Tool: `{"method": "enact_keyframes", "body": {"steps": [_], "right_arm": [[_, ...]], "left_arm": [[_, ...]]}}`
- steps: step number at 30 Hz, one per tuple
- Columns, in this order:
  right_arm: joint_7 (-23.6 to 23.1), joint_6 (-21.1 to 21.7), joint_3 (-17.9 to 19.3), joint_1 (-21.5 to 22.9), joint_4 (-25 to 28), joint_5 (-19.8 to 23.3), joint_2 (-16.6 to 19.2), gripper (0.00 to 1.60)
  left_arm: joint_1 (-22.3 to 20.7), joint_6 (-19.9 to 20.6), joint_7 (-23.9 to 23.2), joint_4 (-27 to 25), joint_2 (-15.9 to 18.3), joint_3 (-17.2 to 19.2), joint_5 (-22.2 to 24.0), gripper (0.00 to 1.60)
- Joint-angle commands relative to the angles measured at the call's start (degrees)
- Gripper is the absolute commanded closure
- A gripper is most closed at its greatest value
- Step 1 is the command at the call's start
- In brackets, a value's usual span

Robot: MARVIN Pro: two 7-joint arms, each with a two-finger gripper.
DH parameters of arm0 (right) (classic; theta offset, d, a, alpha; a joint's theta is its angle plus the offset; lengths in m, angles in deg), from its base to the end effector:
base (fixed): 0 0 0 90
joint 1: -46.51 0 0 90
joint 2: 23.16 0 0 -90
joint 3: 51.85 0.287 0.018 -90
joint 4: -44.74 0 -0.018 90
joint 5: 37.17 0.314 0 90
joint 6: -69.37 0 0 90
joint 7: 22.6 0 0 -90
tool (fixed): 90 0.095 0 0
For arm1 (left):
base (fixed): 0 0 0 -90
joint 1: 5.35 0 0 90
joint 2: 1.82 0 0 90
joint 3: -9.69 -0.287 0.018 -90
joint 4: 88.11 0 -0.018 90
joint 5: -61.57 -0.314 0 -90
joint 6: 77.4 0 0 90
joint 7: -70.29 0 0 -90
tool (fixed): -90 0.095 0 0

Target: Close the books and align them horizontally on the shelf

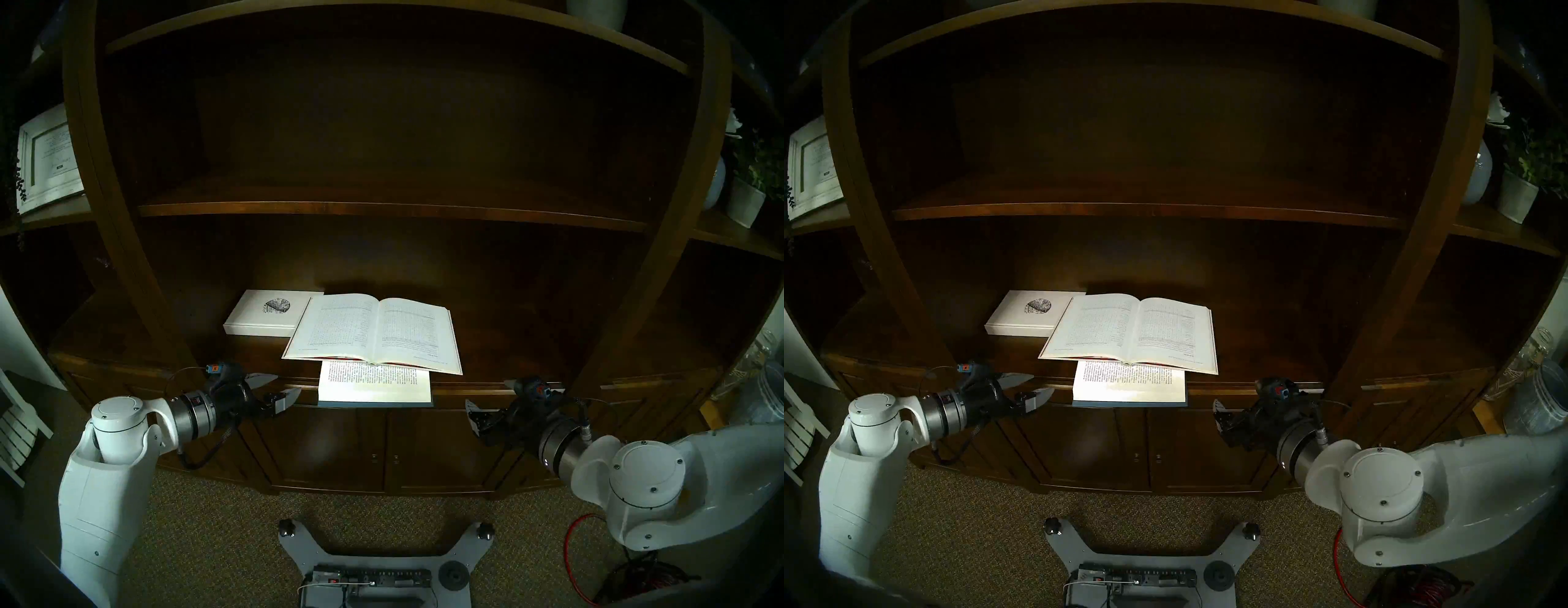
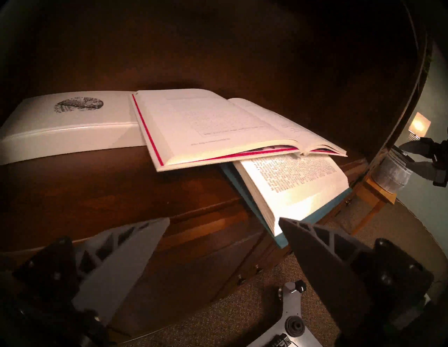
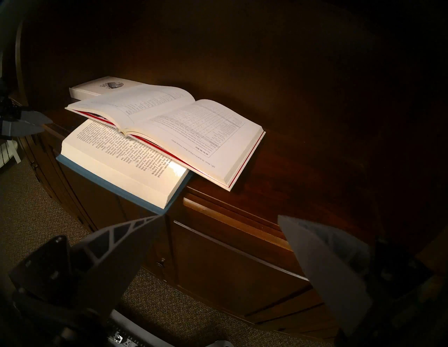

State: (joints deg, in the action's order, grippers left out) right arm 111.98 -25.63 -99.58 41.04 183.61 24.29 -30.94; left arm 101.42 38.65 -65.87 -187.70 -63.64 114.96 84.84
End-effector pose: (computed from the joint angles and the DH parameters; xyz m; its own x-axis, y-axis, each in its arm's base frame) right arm 0.2283 -0.0145 -0.2380 0.4150 0.2949 0.8607 0.3763 -0.9169 0.1328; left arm 0.3205 0.1413 -0.3043 0.4663 -0.0484 0.8833 -0.5275 -0.8168 0.2337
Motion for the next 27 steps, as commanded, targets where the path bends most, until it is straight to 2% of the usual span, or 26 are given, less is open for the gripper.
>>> {"method": "enact_keyframes", "body": {"steps": [1, 11, 13, 16, 27], "right_arm": [[0.0, -0.2, 0.8, 0.8, 0.3, -0.3, -0.1, 0.00], [0.0, -0.1, 0.8, 0.8, 0.3, -0.3, -0.1, 0.00], [0.0, -0.1, 0.8, 0.8, 0.3, -0.3, -0.1, 0.00], [0.0, -0.1, 0.8, 0.8, 0.3, -0.3, -0.1, 0.00], [0.0, -0.2, 0.8, 0.8, 0.3, -0.3, -0.1, 0.00]], "left_arm": [[-5.0, -1.7, -0.1, -0.5, 0.5, -0.4, 0.2, 0.00], [-6.1, -4.0, 3.2, 0.6, 1.4, -3.5, -4.1, 0.00], [-6.1, -4.6, 3.7, 1.0, 1.2, -4.0, -4.8, 0.00], [-6.6, -8.0, 4.9, 2.3, -0.2, -4.3, -5.6, 0.00], [-9.6, -12.0, 6.1, 6.2, -1.5, -6.1, -6.8, 0.00]]}}
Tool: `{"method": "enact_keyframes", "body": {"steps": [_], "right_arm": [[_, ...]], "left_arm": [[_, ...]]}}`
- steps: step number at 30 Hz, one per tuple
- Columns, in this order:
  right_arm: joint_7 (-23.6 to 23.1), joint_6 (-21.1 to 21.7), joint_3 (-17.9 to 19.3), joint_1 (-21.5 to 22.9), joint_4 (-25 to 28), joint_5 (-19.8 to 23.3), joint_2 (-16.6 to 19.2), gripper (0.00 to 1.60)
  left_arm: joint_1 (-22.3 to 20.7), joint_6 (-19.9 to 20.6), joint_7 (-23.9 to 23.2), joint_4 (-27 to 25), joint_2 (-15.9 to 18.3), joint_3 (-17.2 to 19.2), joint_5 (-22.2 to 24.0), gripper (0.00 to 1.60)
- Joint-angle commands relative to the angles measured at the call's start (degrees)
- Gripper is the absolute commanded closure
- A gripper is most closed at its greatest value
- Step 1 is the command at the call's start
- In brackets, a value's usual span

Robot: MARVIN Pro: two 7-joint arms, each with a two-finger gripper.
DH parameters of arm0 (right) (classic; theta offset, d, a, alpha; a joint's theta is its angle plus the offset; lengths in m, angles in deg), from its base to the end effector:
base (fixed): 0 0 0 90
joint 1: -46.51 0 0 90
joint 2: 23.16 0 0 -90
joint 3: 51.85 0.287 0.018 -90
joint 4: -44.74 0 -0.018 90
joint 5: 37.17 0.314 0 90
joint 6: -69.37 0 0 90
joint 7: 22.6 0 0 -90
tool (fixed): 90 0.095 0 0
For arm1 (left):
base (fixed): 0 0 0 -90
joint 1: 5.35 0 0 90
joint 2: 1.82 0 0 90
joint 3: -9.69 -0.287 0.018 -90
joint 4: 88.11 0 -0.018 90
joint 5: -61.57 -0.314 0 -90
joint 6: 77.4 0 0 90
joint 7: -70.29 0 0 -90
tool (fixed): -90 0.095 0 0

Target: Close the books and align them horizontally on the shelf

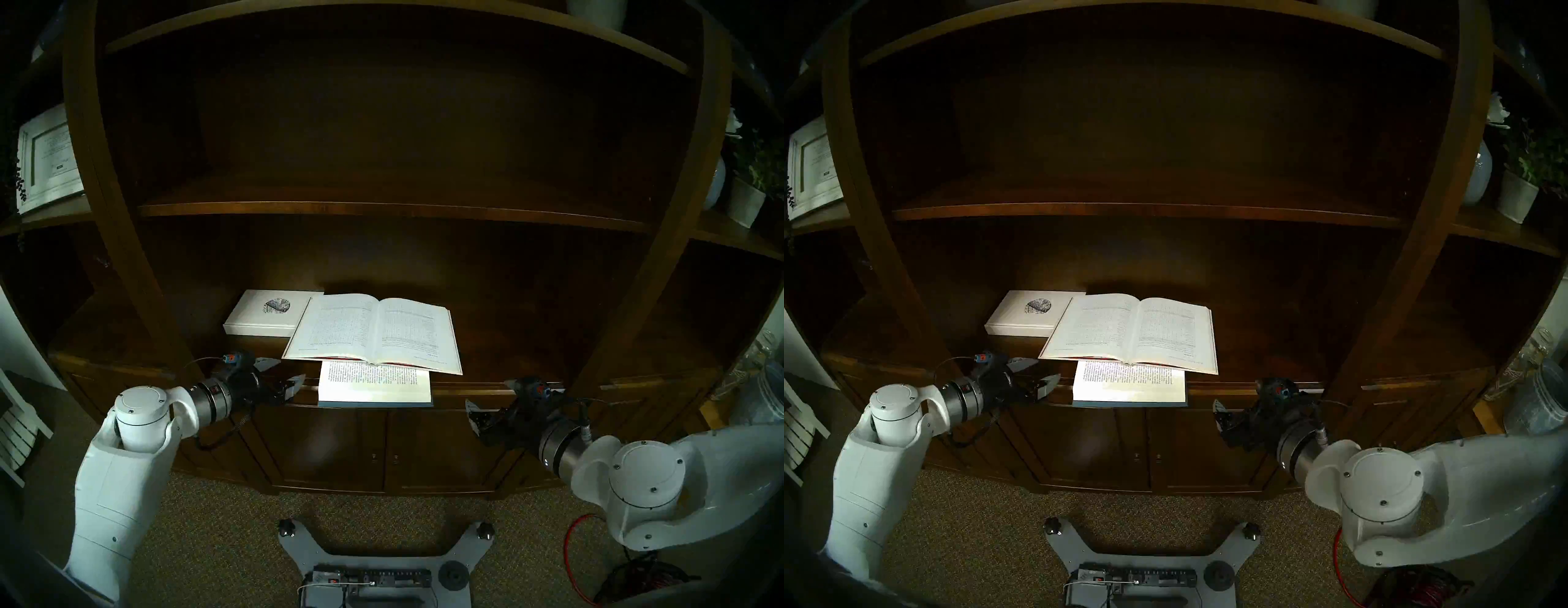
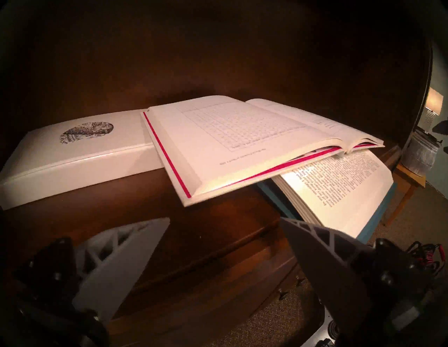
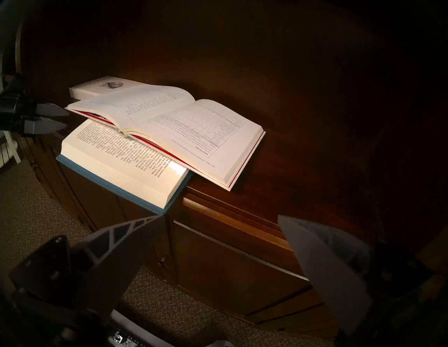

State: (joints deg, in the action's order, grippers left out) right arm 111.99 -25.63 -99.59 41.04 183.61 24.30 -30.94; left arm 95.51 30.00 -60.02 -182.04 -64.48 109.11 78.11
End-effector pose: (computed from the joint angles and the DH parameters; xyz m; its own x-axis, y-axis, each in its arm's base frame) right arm 0.2282 -0.0146 -0.2381 0.4152 0.2949 0.8606 0.3761 -0.9170 0.1327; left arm 0.3526 0.1309 -0.3220 0.3673 -0.1562 0.9169 -0.5214 -0.8509 0.0639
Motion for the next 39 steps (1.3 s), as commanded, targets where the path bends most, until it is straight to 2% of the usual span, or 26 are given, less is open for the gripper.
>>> {"method": "enact_keyframes", "body": {"steps": [1, 10, 13, 20, 23, 27, 30, 33, 35, 39], "right_arm": [[0.0, -0.2, 0.8, 0.8, 0.3, -0.3, -0.1, 0.00], [0.0, -0.2, 0.8, 0.8, 0.3, -0.3, -0.1, 0.00], [0.0, -0.2, 0.8, 0.8, 0.3, -0.3, -0.1, 0.00], [0.0, -0.2, 0.8, 0.8, 0.3, -0.3, -0.1, 0.00], [0.0, -0.2, 0.8, 0.8, 0.3, -0.3, -0.1, 0.00], [0.0, -0.2, 0.8, 0.8, 0.3, -0.3, -0.1, 0.00], [0.0, -0.1, 0.8, 0.8, 0.3, -0.3, -0.1, 0.00], [0.0, -0.1, 0.8, 0.8, 0.3, -0.3, -0.1, 0.00], [0.0, -0.1, 0.8, 0.8, 0.3, -0.3, -0.1, 0.00], [0.0, -0.1, 0.8, 0.8, 0.3, -0.3, -0.1, 0.00]], "left_arm": [[-3.8, -3.7, 0.3, 0.9, -0.8, -0.4, -0.1, 0.00], [-4.1, -7.3, 0.6, 1.1, -2.8, 0.4, 1.5, 0.00], [-4.8, -7.2, 0.6, 0.5, -3.4, 0.9, 2.4, 0.00], [-3.2, -9.4, -1.0, -4.5, -3.9, 2.4, 4.0, 0.00], [-1.8, -8.6, -1.1, -7.5, -4.4, 3.2, 4.5, 0.00], [-1.3, -7.9, -1.3, -8.6, -4.4, 3.5, 4.7, 0.00], [0.2, -6.0, -1.0, -10.3, -4.0, 3.6, 4.0, 0.00], [2.5, -5.7, -1.2, -12.0, -3.8, 4.5, 3.9, 0.00], [5.3, -3.9, -1.4, -13.7, -3.1, 6.1, 3.7, 0.00], [8.1, -4.7, -1.8, -13.9, -2.6, 7.3, 2.6, 0.00]]}}
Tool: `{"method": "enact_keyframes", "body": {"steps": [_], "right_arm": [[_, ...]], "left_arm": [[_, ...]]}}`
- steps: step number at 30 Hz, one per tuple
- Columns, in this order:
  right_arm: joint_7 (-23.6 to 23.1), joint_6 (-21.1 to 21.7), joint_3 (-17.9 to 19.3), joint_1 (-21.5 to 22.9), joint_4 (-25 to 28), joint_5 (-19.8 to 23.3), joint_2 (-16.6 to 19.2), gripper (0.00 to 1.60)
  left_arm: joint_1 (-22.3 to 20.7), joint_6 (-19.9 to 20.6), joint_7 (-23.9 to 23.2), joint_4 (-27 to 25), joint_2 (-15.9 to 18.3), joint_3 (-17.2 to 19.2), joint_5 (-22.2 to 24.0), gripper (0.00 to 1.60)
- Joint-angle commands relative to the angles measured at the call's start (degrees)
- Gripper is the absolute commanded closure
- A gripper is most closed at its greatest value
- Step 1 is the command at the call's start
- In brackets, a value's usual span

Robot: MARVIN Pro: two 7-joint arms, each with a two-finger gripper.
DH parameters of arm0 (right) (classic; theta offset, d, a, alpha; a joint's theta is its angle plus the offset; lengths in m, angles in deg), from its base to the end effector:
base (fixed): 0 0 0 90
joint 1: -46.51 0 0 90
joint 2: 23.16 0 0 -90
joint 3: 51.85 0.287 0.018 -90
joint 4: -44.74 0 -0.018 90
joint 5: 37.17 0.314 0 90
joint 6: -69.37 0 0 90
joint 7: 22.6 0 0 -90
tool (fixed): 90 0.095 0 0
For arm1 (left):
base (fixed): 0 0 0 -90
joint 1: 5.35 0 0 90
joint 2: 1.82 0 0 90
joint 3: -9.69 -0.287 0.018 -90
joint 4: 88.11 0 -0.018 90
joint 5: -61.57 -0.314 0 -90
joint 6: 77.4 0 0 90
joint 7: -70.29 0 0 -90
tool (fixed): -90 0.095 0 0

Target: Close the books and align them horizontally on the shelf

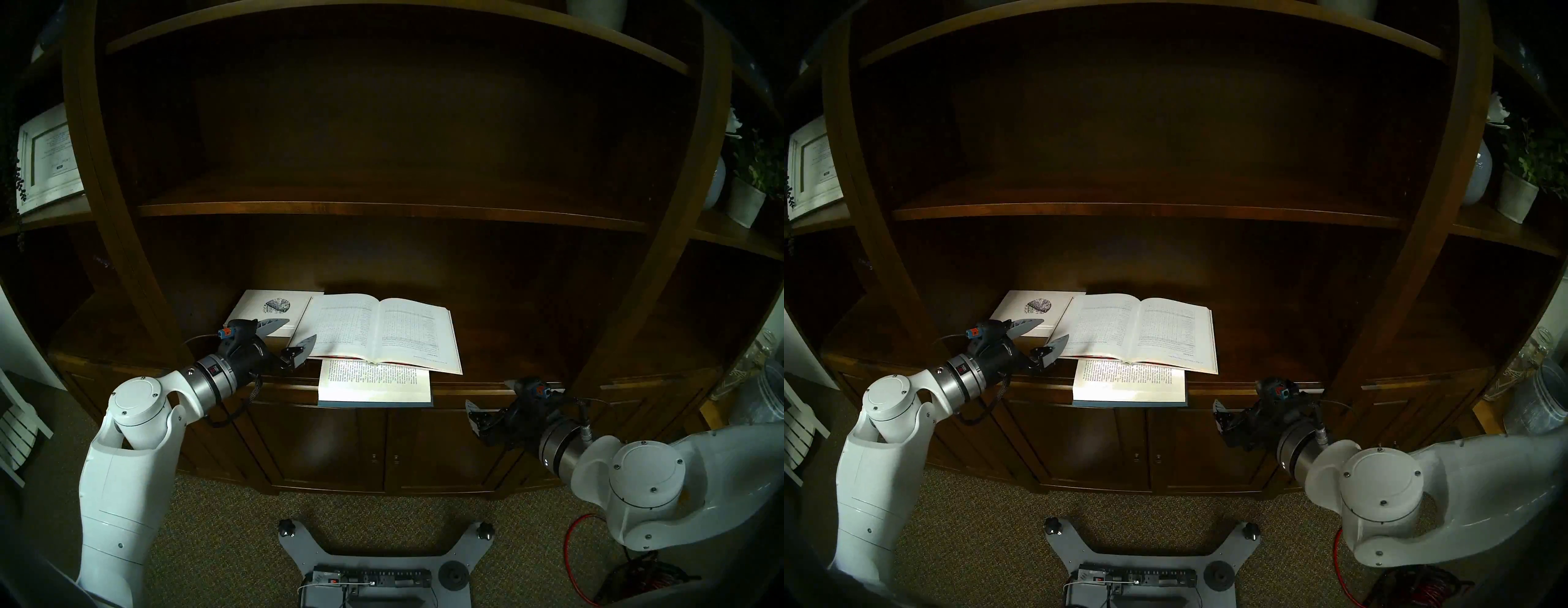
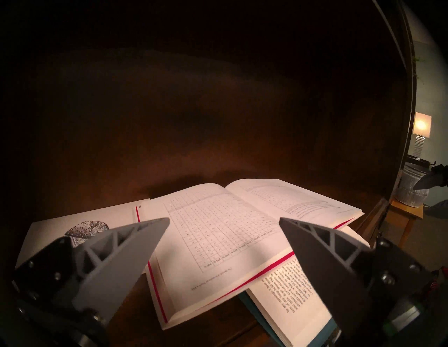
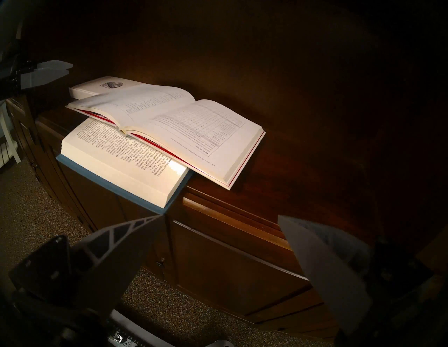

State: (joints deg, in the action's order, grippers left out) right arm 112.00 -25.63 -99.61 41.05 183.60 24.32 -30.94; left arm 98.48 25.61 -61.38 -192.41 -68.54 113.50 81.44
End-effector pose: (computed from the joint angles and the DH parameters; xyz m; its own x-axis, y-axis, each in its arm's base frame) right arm 0.2282 -0.0146 -0.2381 0.4157 0.2948 0.8604 0.3758 -0.9171 0.1327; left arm 0.3430 0.1086 -0.2645 0.1529 -0.0793 0.9851 -0.5601 -0.8282 0.0203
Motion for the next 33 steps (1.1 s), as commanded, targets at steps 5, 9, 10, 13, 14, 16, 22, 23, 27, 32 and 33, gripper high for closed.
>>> {"method": "enact_keyframes", "body": {"steps": [5, 9, 10, 13, 14, 16, 22, 23, 27, 32, 33], "right_arm": [[0.0, -0.1, 0.8, 0.8, 0.3, -0.3, -0.1, 0.00], [0.0, -0.1, 0.8, 0.8, 0.3, -0.3, -0.1, 0.00], [0.0, -0.1, 0.8, 0.8, 0.3, -0.3, -0.1, 0.00], [0.0, -0.1, 0.8, 0.8, 0.3, -0.3, -0.1, 0.00], [0.0, -0.2, 0.8, 0.8, 0.3, -0.3, -0.1, 0.00], [0.0, -0.2, 0.8, 0.8, 0.3, -0.3, -0.1, 0.00], [0.0, -0.2, 0.8, 0.8, 0.3, -0.3, -0.1, 0.00], [0.0, -0.2, 0.8, 0.8, 0.3, -0.3, -0.2, 0.00], [0.0, -0.2, 0.8, 0.8, 0.3, -0.3, -0.2, 0.00], [0.0, -0.2, 0.8, 0.8, 0.3, -0.3, -0.2, 0.00], [0.0, -0.2, 0.8, 0.8, 0.3, -0.3, -0.2, 0.00]], "left_arm": [[6.2, -1.6, -0.4, -1.8, 1.6, 3.4, -2.1, 0.00], [3.7, -1.6, 0.4, 1.4, 1.6, 1.9, -3.7, 0.00], [2.9, -1.5, 0.6, 2.3, 1.6, 1.3, -4.2, 0.00], [-0.1, -1.7, 1.4, 5.6, 1.4, -0.7, -5.4, 0.00], [-1.0, -1.7, 1.6, 6.4, 1.3, -1.2, -5.7, 0.00], [-1.3, -1.7, 3.3, 6.7, 1.9, -2.3, -5.3, 0.00], [-5.0, -1.5, 5.4, 9.7, 1.4, -4.9, -6.0, 0.00], [-4.9, -1.7, 6.1, 9.6, 1.5, -5.2, -5.9, 0.00], [-6.8, -1.4, 7.0, 10.6, 1.5, -5.9, -5.6, 0.00], [-9.0, -1.4, 7.5, 12.2, 1.6, -7.0, -5.4, 0.00], [-9.8, -1.4, 7.5, 12.9, 1.6, -7.3, -5.4, 0.00]]}}
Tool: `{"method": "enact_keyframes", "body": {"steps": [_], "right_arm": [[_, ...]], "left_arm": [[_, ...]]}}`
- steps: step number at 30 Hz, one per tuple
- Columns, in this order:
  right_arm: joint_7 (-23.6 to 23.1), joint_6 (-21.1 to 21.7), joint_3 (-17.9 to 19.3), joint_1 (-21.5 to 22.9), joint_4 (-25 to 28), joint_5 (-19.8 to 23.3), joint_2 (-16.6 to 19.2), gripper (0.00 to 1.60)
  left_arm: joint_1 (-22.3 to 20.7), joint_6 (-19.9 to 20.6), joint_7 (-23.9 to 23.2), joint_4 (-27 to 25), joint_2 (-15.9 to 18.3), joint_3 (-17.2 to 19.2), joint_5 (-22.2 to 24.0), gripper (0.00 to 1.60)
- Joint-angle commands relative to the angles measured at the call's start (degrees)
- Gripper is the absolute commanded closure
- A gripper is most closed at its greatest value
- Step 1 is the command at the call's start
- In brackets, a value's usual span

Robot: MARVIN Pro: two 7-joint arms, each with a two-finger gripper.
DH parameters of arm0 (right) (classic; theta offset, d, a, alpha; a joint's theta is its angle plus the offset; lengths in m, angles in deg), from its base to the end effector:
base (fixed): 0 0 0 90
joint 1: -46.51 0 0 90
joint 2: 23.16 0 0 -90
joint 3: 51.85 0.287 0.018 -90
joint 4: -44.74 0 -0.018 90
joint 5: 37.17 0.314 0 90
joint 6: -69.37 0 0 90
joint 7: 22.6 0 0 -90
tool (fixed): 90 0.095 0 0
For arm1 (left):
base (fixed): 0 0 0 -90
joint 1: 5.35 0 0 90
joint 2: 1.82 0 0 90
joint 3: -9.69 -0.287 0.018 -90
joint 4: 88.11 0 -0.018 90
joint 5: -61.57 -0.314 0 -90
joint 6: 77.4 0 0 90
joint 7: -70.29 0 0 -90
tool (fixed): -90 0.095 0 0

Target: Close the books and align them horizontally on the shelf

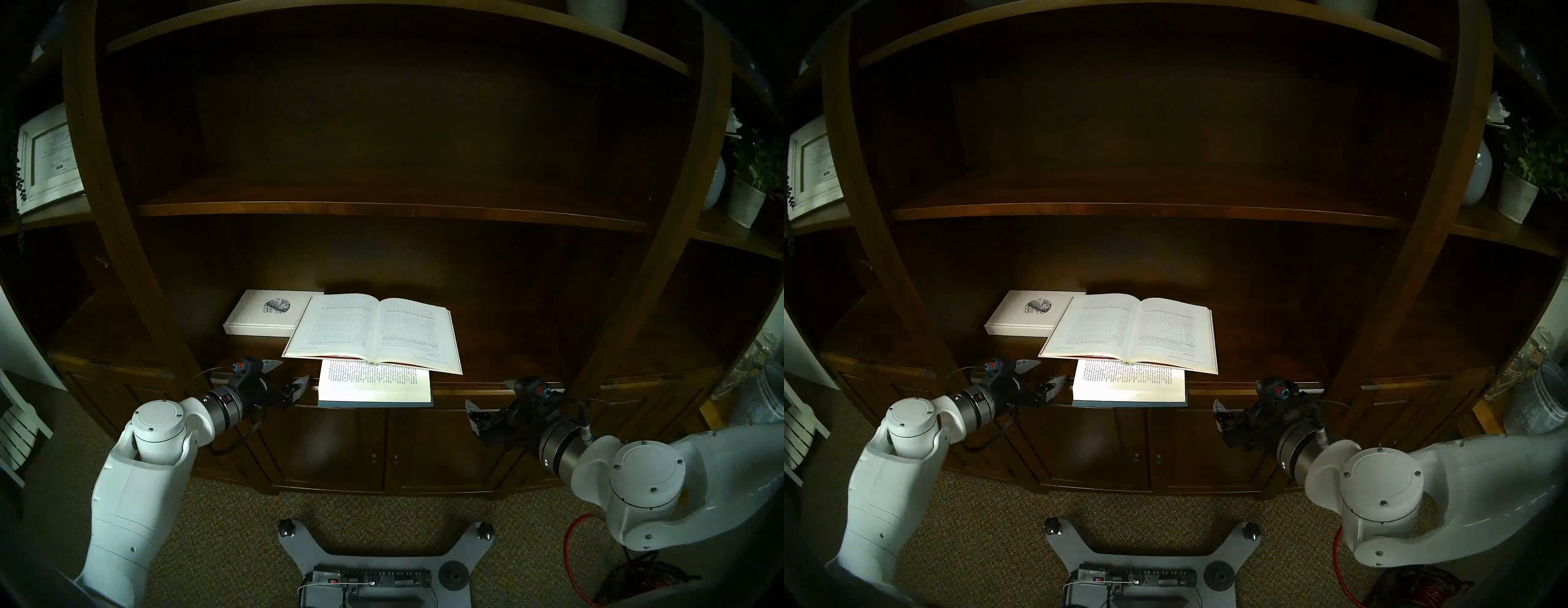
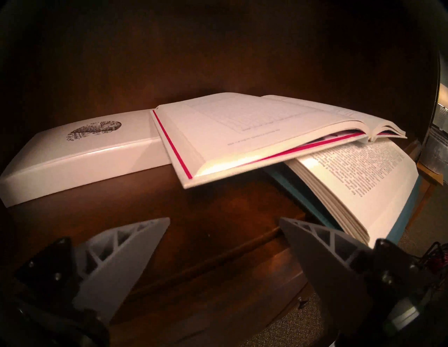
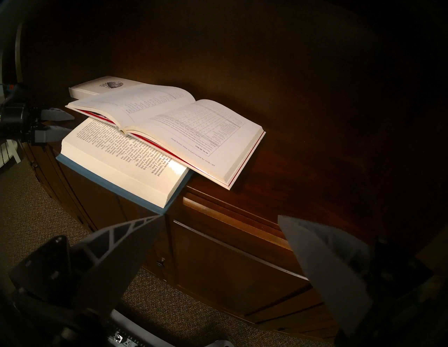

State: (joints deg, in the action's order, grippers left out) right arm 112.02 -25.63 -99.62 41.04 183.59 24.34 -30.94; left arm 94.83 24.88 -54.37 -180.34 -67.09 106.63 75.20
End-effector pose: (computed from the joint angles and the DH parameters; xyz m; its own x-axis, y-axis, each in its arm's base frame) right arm 0.2282 -0.0147 -0.2383 0.4163 0.2948 0.8601 0.3753 -0.9173 0.1327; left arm 0.3587 0.1167 -0.3378 0.3163 -0.1735 0.9327 -0.4779 -0.8784 -0.0014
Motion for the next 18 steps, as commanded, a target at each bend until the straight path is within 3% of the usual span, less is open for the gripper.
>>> {"method": "enact_keyframes", "body": {"steps": [1, 7, 18], "right_arm": [[0.0, -0.2, 0.8, 0.8, 0.3, -0.3, -0.2, 0.00], [0.0, -0.2, 0.8, 0.8, 0.3, -0.3, -0.1, 0.00], [0.0, -0.2, 0.8, 0.8, 0.3, -0.3, -0.2, 0.00]], "left_arm": [[-6.9, -0.7, 0.5, 1.6, 0.1, -0.7, 0.7, 0.00], [-9.2, -1.7, 0.9, 4.2, -0.4, -2.5, 0.3, 0.00], [-7.5, -3.6, -0.5, -2.7, -1.1, -1.3, 3.1, 0.00]]}}
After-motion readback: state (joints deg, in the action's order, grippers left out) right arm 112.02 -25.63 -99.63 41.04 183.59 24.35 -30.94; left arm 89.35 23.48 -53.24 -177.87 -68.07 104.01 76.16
